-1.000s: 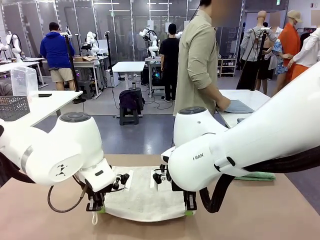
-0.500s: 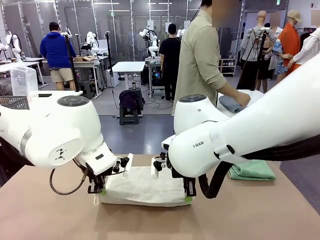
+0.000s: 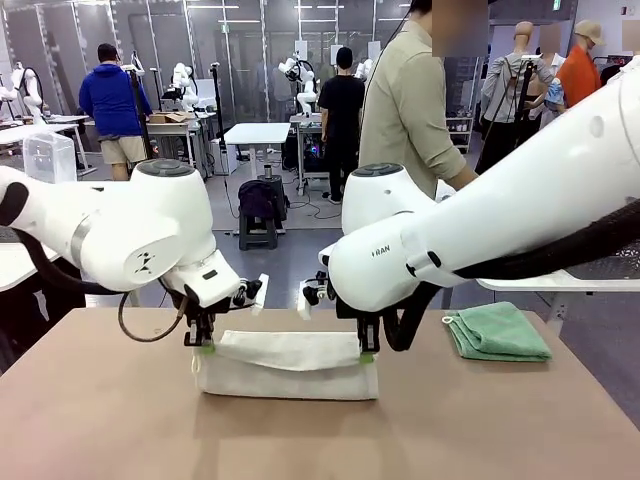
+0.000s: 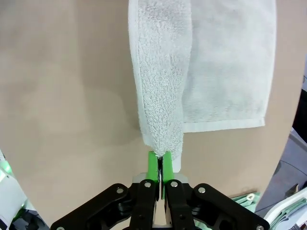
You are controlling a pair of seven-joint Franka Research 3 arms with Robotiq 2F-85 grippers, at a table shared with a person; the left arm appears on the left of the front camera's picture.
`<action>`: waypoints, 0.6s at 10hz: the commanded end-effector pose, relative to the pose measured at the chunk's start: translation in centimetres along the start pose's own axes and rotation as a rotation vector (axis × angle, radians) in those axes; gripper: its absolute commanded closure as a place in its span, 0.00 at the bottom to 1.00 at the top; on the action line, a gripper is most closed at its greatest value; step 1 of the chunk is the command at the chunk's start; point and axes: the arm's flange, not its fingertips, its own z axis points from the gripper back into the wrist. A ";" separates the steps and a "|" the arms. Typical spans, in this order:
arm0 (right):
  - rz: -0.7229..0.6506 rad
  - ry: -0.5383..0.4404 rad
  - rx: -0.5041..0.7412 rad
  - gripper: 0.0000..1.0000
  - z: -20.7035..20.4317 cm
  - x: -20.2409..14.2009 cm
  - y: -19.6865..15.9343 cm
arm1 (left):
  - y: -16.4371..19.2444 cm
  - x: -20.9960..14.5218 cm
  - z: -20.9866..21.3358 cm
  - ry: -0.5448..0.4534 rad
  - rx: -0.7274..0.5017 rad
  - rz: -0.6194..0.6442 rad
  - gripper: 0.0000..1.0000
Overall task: Fold the towels and place them in the basket.
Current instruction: When a person lays out a Towel with hook on the table, fold it in half twice.
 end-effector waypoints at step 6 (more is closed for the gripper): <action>-0.025 0.004 -0.004 0.96 0.0 0.9 -6.5 | 7.2 1.0 -1.4 0.036 -0.013 0.055 0.97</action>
